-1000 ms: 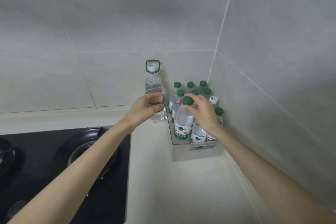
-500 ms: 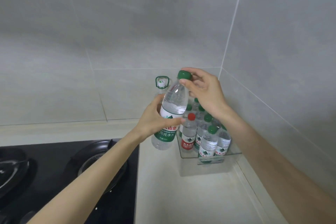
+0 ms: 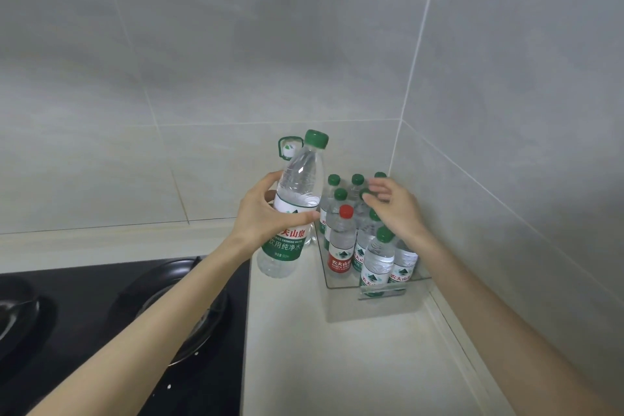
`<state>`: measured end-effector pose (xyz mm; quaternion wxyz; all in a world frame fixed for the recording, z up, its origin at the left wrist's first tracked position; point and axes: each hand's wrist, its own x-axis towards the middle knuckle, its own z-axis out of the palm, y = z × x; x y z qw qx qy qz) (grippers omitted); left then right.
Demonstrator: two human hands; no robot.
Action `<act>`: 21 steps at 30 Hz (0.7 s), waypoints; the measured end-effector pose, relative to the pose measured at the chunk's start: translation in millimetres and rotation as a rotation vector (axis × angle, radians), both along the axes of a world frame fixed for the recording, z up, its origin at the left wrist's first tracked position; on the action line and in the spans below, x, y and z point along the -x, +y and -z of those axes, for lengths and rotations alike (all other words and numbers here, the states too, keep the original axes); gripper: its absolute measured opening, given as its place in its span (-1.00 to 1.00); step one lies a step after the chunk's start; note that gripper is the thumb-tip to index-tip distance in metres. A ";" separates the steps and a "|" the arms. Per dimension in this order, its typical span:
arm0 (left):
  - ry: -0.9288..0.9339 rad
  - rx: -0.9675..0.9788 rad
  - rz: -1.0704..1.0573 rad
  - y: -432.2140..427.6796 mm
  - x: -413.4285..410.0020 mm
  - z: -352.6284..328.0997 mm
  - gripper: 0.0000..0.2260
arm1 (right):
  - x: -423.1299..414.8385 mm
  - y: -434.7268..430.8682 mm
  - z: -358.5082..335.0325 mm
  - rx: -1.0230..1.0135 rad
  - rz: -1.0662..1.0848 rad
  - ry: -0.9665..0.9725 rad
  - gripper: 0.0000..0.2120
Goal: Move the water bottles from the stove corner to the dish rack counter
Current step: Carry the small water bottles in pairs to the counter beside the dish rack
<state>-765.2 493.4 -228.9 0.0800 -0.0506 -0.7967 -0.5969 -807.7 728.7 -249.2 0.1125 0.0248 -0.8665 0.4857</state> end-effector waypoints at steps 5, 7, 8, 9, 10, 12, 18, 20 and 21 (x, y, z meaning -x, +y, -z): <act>-0.025 -0.023 0.003 8.7 -0.4 2.6 -0.34 | 10.4 27.4 58.1 -0.199 0.098 -0.180 -0.53; -0.035 -0.023 0.002 12.0 -1.4 5.3 -0.33 | 11.0 31.4 73.5 -0.235 0.124 -0.204 -0.56; -0.039 -0.027 -0.001 12.8 -1.7 7.4 -0.34 | 10.3 31.9 79.7 -0.261 0.138 -0.201 -0.59; -0.042 -0.032 -0.004 12.9 -2.0 9.6 -0.35 | 8.8 31.7 84.2 -0.278 0.154 -0.187 -0.60; -0.046 -0.036 -0.007 12.7 -2.0 12.0 -0.35 | 6.8 31.3 87.8 -0.273 0.174 -0.162 -0.62; -0.058 -0.040 -0.010 12.0 -3.1 15.7 -0.35 | 2.4 30.4 92.7 -0.216 0.206 -0.116 -0.62; -0.088 -0.065 -0.055 12.8 -12.3 21.1 -0.42 | -2.4 26.8 98.7 -0.177 0.232 -0.055 -0.60; -0.096 -0.078 -0.077 13.3 -15.1 21.7 -0.43 | -3.5 26.5 98.8 -0.206 0.241 -0.051 -0.59; -0.098 -0.086 -0.086 13.4 -16.4 21.7 -0.43 | -4.0 26.4 98.6 -0.216 0.243 -0.044 -0.58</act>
